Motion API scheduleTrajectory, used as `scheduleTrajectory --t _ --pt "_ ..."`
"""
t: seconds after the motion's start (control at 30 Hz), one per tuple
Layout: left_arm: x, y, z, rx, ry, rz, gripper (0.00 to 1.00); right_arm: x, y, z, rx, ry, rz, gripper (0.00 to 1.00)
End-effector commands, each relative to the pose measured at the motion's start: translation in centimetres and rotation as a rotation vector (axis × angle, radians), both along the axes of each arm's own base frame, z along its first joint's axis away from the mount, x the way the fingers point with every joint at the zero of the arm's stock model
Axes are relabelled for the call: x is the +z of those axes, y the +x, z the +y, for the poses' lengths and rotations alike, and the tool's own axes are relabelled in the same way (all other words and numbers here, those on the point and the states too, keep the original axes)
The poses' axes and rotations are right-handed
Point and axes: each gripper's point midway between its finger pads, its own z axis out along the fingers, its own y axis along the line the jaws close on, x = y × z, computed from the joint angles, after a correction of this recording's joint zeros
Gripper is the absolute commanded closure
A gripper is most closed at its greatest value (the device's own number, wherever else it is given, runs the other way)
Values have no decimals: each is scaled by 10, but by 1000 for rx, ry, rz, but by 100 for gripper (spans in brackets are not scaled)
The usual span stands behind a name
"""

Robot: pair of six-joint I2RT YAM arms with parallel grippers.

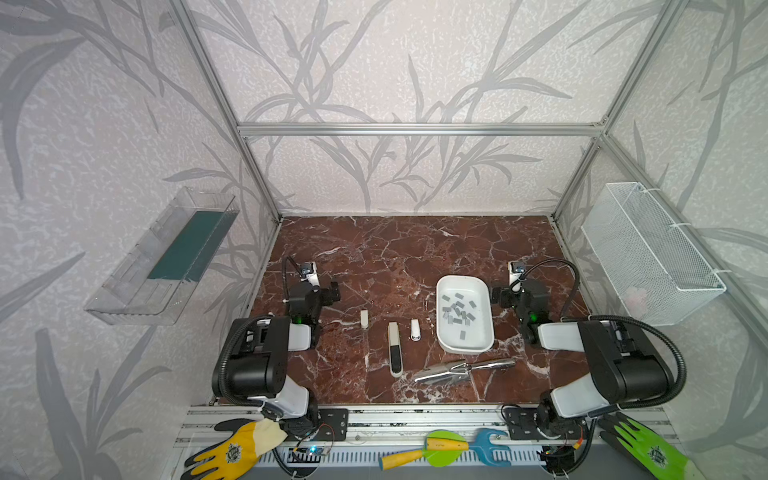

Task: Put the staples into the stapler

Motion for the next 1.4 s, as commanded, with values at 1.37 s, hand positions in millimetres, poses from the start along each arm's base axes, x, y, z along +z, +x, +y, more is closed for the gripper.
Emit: scheduleTrajectory --t 1.37 --pt "68 -16 -11 47 146 -130 1 105 -4 -13 -227 7 -52 1"
